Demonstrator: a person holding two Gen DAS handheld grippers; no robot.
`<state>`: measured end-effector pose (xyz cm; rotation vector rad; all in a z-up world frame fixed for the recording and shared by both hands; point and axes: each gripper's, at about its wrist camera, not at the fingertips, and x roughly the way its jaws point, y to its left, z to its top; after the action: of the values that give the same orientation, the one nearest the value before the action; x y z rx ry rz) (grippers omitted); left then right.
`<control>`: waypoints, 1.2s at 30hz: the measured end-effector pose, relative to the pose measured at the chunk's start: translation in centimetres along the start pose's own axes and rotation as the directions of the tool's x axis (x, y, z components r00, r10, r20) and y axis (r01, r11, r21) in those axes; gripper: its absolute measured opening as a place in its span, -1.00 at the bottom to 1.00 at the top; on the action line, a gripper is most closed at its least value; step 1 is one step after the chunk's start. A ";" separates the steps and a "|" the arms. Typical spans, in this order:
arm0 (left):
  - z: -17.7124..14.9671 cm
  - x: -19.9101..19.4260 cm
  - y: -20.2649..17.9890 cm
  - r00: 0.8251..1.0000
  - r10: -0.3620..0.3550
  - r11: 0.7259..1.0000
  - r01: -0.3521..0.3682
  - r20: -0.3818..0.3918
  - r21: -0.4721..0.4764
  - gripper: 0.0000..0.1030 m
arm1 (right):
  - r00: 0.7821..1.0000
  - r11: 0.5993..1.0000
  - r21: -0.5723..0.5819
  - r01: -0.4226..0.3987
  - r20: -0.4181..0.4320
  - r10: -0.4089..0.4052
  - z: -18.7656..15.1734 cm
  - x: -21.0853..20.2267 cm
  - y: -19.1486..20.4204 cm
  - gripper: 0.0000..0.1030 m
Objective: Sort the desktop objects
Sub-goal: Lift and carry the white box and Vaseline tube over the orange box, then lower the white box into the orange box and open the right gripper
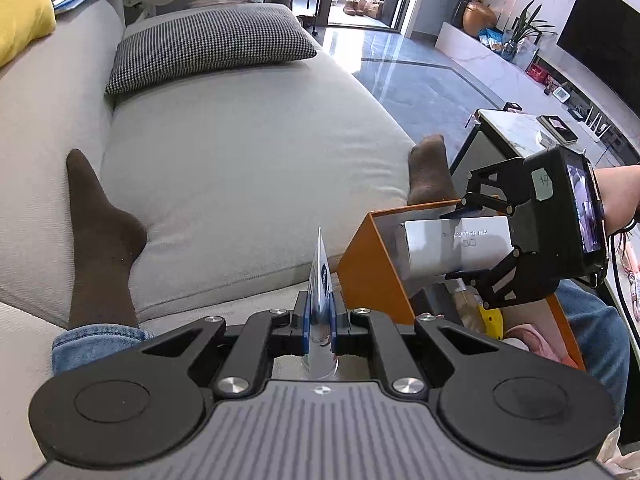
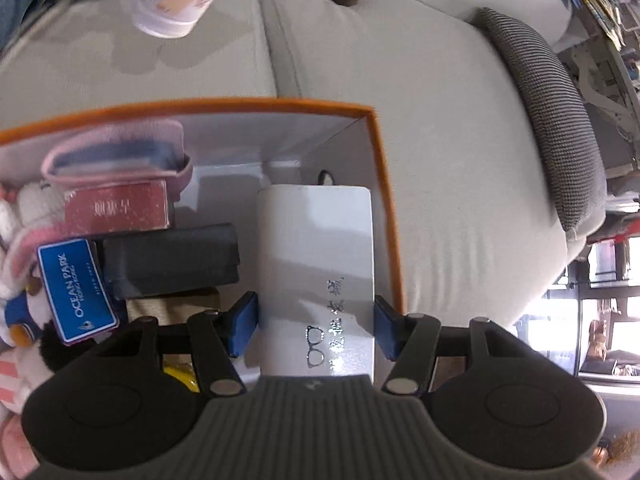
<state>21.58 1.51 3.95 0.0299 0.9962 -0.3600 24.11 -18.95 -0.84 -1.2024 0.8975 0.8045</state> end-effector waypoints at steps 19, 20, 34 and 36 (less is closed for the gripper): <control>0.2 0.4 0.0 1.000 -0.021 1.000 0.021 -0.016 0.001 -0.81 | 0.999 0.985 -0.166 -0.039 -0.022 0.036 -0.9 3.1 1.9 0.21; 0.1 0.4 -0.1 1.000 -0.020 1.000 0.020 -0.017 0.001 -0.81 | 0.999 0.985 -0.166 -0.039 -0.021 0.036 -0.9 3.2 2.0 0.21; 0.3 0.2 -0.5 0.999 -0.041 0.999 0.041 -0.003 -0.006 -0.81 | 0.994 0.992 -0.117 -0.048 -0.106 0.035 -1.6 2.4 2.1 0.13; 0.4 0.0 -0.6 0.999 -0.048 0.999 0.048 0.006 -0.008 -0.81 | 0.992 0.992 -0.109 -0.059 -0.113 0.047 -2.0 2.1 2.2 -0.02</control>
<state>21.76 0.92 4.28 -0.0023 0.9943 -0.3996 22.77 -20.37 -3.85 -1.3368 0.9886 0.8470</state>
